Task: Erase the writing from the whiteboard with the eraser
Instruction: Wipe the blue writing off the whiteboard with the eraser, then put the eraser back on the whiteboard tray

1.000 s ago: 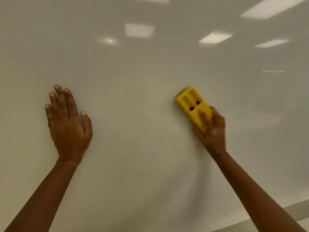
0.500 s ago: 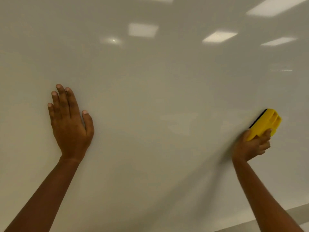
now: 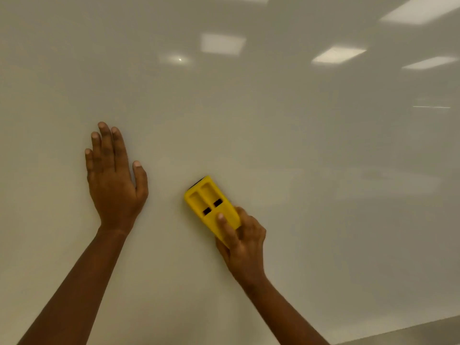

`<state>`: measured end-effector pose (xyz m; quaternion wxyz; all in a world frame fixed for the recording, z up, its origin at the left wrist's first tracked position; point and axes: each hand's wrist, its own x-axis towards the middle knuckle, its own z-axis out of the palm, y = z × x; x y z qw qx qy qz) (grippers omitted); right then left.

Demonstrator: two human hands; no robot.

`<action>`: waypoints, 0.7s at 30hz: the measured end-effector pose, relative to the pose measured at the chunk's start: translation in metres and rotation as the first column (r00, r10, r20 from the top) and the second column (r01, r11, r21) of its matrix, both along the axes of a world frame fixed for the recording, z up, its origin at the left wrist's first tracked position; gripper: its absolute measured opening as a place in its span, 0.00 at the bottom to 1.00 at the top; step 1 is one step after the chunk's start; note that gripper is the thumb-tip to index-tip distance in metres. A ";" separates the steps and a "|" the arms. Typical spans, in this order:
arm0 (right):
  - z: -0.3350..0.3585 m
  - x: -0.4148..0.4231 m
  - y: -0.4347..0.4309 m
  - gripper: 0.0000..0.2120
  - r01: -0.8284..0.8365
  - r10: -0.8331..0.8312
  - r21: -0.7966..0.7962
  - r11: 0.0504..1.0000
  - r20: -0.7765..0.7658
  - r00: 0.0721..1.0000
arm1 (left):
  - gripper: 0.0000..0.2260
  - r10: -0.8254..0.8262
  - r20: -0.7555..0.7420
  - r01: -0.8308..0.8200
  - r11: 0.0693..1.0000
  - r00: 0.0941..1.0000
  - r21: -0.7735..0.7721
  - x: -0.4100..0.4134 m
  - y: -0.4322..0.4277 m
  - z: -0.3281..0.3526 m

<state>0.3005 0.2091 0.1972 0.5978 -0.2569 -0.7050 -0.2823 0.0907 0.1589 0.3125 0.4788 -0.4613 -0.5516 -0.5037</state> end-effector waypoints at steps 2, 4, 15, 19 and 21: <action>0.003 0.015 0.006 0.22 0.017 -0.035 0.095 0.995 0.188 0.982 | 0.25 0.005 0.003 -0.005 1.000 1.000 0.002 0.000 -0.001 0.001; 0.010 0.036 0.016 0.13 0.047 -0.083 0.141 0.989 0.256 0.963 | 0.25 -0.001 0.005 0.001 1.000 1.000 0.000 0.000 0.000 0.001; 0.013 0.021 0.005 0.25 -0.079 -0.171 -0.327 0.942 -0.667 0.726 | 0.26 0.000 0.021 0.002 0.995 1.000 -0.101 0.000 -0.006 0.001; 0.005 -0.023 -0.017 0.24 -0.121 -0.184 -0.376 0.919 -0.679 0.711 | 0.26 -0.033 -0.028 0.028 0.987 0.999 -0.160 -0.004 -0.012 0.000; -0.003 -0.038 -0.027 0.23 -0.127 -0.148 -0.378 0.917 -0.619 0.771 | 0.25 -0.080 -0.067 0.066 0.980 0.994 -0.189 -0.010 -0.018 -0.001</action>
